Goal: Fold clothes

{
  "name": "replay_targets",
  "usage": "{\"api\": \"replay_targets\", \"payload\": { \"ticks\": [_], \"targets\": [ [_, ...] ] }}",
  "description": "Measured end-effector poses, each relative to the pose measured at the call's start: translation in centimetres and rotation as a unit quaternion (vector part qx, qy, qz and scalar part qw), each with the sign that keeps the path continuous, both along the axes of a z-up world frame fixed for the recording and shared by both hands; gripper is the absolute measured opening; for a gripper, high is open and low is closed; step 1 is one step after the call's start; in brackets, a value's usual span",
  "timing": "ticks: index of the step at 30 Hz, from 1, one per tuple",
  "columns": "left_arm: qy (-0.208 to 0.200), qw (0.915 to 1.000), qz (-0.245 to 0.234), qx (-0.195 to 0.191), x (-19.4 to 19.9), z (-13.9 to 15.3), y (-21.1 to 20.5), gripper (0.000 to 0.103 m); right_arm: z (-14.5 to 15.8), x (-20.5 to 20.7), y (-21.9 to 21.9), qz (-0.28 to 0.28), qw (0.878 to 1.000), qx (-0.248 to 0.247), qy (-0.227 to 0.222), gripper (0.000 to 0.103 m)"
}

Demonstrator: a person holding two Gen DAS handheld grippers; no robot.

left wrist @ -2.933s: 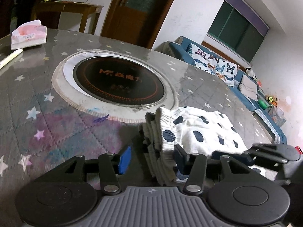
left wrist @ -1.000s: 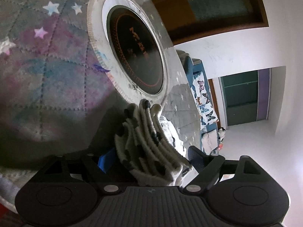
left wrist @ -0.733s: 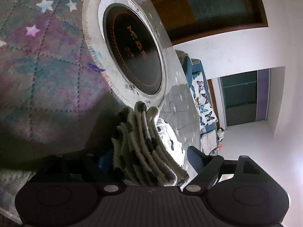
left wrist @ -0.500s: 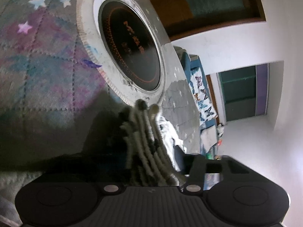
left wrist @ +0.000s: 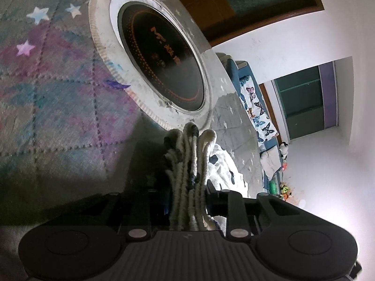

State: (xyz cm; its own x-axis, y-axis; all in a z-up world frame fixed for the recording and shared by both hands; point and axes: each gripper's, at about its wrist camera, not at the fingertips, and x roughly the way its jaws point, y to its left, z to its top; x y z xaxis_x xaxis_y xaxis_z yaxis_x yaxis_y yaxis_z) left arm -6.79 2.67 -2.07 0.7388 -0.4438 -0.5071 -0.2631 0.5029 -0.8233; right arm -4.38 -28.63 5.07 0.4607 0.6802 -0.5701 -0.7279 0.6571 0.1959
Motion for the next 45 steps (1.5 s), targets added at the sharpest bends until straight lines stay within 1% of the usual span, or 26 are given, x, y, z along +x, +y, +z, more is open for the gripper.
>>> {"api": "replay_targets", "payload": {
  "ticks": [6, 10, 13, 18, 21, 24, 25, 26, 28, 29, 30, 35, 39, 42, 45],
  "targets": [
    [0.0, 1.0, 0.0, 0.004, 0.0, -0.1, 0.2, 0.029, -1.5, 4.4, -0.3, -0.049, 0.998, -0.035, 0.005, 0.03],
    [0.0, 1.0, -0.001, 0.004, 0.1, -0.3, 0.4, 0.029, -2.5, 6.8, -2.3, -0.104, 0.993, -0.051, 0.015, 0.03],
    [0.0, 1.0, -0.003, 0.009, 0.2, -0.2, 0.4, 0.029, -2.4, 7.9, -4.2, -0.128, 0.99, -0.052, 0.012, 0.03],
    [0.001, 0.9998, -0.005, 0.017, 0.3, 0.1, 0.3, 0.029, -2.4, 8.1, -7.1, -0.159, 0.986, -0.044, 0.022, 0.031],
    [-0.001, 0.9995, -0.01, 0.029, 0.3, 0.3, 0.1, 0.029, -3.1, 7.7, -8.2, -0.163, 0.985, -0.019, 0.047, 0.031],
    [-0.004, 0.9987, -0.014, 0.049, 0.3, 0.8, -0.3, 0.029, -3.6, 7.0, -8.3, -0.157, 0.986, 0.007, 0.055, 0.031],
    [-0.005, 0.9983, -0.015, 0.056, 0.3, 0.9, -0.5, 0.029, -3.7, 6.8, -8.1, -0.156, 0.986, 0.012, 0.054, 0.029],
    [-0.006, 0.9979, -0.017, 0.061, 0.3, 1.1, -0.6, 0.029, -3.8, 6.6, -7.9, -0.156, 0.986, 0.014, 0.052, 0.021],
    [-0.01, 0.9966, -0.023, 0.079, 0.5, 1.8, -1.0, 0.029, -3.9, 6.2, -7.5, -0.158, 0.986, 0.014, 0.044, 0.012],
    [-0.011, 0.9958, -0.026, 0.088, 0.6, 2.1, -1.2, 0.029, -3.8, 6.1, -7.4, -0.16, 0.986, 0.014, 0.039, 0.009],
    [-0.013, 0.9948, -0.029, 0.096, 0.6, 2.4, -1.4, 0.029, -3.7, 5.9, -7.5, -0.163, 0.986, 0.017, 0.036, 0.008],
    [-0.032, 0.9901, -0.06, 0.123, 2.7, 4.5, -2.8, 0.028, -2.0, 5.8, -9.3, -0.192, 0.981, 0.028, 0.01, 0.005],
    [-0.04, 0.985, -0.089, 0.143, 5.7, 5.6, -5.3, 0.028, -0.1, 6.7, -11.4, -0.219, 0.975, 0.028, -0.014, 0.005],
    [-0.045, 0.9809, -0.113, 0.152, 8.4, 6.2, -7.5, 0.028, 1.1, 7.8, -13.0, -0.241, 0.97, 0.018, -0.032, 0.004],
    [-0.055, 0.9747, -0.136, 0.168, 11.1, 7.0, -10.1, 0.028, 1.8, 9.3, -14.5, -0.266, 0.963, 0.012, -0.04, 0.004]
  ]
}}
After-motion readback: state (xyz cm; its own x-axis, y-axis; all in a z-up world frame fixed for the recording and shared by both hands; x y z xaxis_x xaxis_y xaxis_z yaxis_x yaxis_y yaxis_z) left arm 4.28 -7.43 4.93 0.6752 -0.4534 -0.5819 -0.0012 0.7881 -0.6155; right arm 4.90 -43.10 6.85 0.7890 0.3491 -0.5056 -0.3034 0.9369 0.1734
